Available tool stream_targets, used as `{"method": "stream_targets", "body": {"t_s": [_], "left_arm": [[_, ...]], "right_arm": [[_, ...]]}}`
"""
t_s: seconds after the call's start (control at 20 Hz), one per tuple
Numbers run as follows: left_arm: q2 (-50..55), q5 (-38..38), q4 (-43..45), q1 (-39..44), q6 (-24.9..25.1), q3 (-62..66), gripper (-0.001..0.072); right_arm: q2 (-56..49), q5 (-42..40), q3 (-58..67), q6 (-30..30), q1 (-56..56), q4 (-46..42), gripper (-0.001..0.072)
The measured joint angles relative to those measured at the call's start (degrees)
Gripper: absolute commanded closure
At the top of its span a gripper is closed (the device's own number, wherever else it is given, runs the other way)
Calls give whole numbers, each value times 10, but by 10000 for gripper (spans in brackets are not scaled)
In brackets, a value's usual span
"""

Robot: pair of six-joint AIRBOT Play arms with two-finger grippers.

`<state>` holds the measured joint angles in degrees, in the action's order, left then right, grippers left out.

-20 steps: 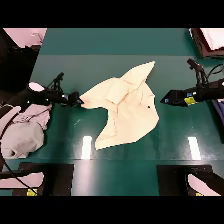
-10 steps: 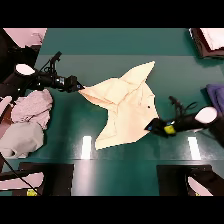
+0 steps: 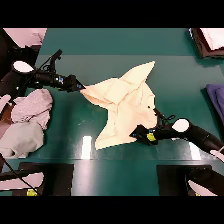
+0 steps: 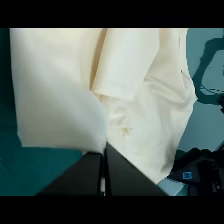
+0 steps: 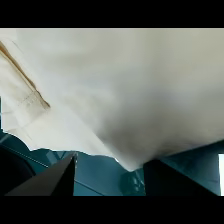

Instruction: Fold the shirts.

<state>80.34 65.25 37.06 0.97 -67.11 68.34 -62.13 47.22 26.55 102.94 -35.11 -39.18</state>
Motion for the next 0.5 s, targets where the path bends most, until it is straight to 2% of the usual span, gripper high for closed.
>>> {"method": "stream_targets", "body": {"t_s": [0.05, 0.1, 0.15, 0.3, 0.5], "left_arm": [[0, 1, 0, 0, 0, 0, 683], [0, 2, 0, 0, 0, 0, 683], [0, 2, 0, 0, 0, 0, 683], [-4, 5, -7, -4, -1, 1, 684], [-41, -8, -53, -44, -5, 27, 684]], "right_arm": [[-5, -3, 1, 0, -2, -2, 391], [-8, -7, 2, 0, -4, -5, 555], [-11, -10, 2, 0, -5, -9, 677], [-3, -26, 4, -11, -4, -20, 695], [66, -24, 50, -19, 50, -52, 696]]}}
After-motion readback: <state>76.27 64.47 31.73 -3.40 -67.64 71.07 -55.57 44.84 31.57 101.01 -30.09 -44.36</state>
